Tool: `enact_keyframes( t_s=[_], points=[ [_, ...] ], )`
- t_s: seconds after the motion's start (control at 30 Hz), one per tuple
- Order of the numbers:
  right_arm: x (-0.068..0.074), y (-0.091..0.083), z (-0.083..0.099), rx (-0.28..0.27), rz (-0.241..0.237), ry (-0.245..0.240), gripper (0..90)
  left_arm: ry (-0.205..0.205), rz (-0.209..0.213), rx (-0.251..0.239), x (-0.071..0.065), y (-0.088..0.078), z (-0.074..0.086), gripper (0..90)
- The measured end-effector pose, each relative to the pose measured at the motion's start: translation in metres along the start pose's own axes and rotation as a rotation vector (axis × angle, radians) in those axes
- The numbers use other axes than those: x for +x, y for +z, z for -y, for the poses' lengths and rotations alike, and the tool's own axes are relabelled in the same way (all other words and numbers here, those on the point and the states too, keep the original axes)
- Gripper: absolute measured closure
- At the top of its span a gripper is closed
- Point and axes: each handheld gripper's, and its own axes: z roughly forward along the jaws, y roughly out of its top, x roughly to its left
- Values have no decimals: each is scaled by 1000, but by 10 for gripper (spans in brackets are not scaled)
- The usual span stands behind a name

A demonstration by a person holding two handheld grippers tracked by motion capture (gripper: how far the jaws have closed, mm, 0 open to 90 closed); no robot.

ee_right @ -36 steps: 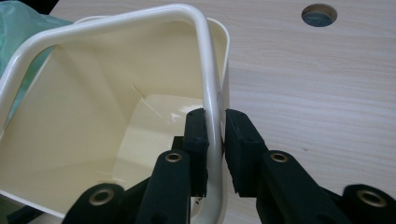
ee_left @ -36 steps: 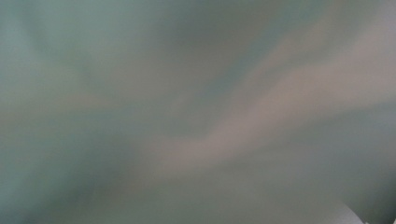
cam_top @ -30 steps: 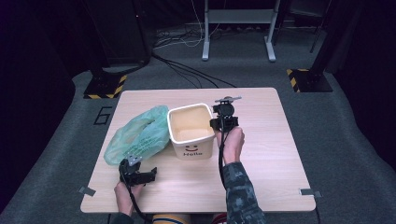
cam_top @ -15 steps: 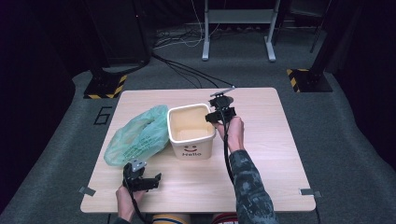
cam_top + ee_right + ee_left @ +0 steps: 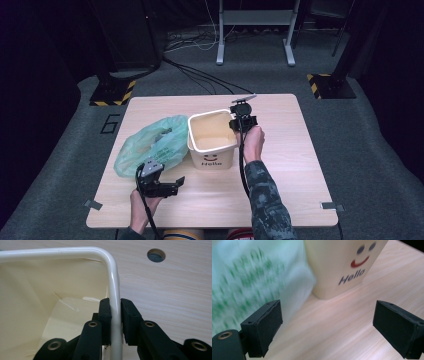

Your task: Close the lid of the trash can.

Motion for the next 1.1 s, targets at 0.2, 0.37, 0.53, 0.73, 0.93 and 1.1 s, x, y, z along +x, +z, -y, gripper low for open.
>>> enact_keyframes(
  t_s=[0.2, 0.37, 0.53, 0.73, 0.93, 1.1],
  points=[
    [-6, -3, 2, -14, -21, 57, 625, -6, 1, -42, 5, 4, -49, 103],
    [-11, -16, 6, -42, -65, 57, 660, -12, 11, -26, 5, 21, -89, 147],
    [-13, -14, 6, -23, -38, 68, 716, -4, -20, 25, 4, 46, -114, 187],
    [-8, -13, 6, -21, -25, 72, 781, 10, -54, 96, 7, 70, -124, 340],
    [-4, -14, 7, -21, -16, 67, 780, -41, -15, 117, 19, 82, -126, 510],
    [-3, -14, 7, -22, -20, 62, 773, -48, -9, 121, 27, 85, -130, 566]
  ],
)
